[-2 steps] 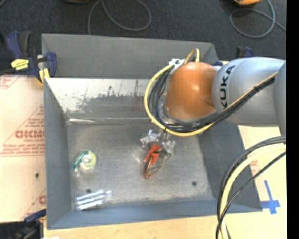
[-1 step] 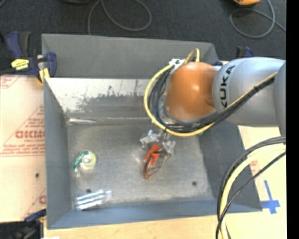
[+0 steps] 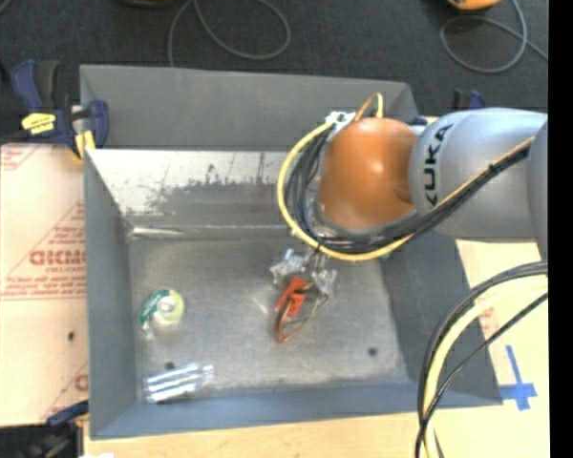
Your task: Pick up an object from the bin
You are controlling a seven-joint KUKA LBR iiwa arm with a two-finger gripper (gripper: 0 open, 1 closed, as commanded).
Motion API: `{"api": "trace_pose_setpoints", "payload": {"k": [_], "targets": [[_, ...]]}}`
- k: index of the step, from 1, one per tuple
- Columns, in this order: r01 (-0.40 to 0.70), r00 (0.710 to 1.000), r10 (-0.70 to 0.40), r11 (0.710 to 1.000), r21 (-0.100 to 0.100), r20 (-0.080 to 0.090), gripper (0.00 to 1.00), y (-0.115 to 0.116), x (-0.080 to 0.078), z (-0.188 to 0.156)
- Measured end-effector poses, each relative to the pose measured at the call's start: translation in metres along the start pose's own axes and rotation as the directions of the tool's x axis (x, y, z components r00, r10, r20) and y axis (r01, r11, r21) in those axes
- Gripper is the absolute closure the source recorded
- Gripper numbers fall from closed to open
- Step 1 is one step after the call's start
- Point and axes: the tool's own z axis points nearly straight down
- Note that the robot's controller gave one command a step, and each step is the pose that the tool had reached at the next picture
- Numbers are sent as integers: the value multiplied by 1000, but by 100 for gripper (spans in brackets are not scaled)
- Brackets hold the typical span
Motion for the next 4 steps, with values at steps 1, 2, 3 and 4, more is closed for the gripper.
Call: {"api": "trace_pose_setpoints", "payload": {"k": [1,2,3,4], "targets": [[-1,1000,1,1000,-5,-4,100,1,1,-18],[-1,1000,1,1000,2,0,100,-1,-1,-34],[-2,1000,2,1000,-2,-1,100,0,-1,-45],[-2,1000,2,1000,-4,-3,100,0,0,-63]]}}
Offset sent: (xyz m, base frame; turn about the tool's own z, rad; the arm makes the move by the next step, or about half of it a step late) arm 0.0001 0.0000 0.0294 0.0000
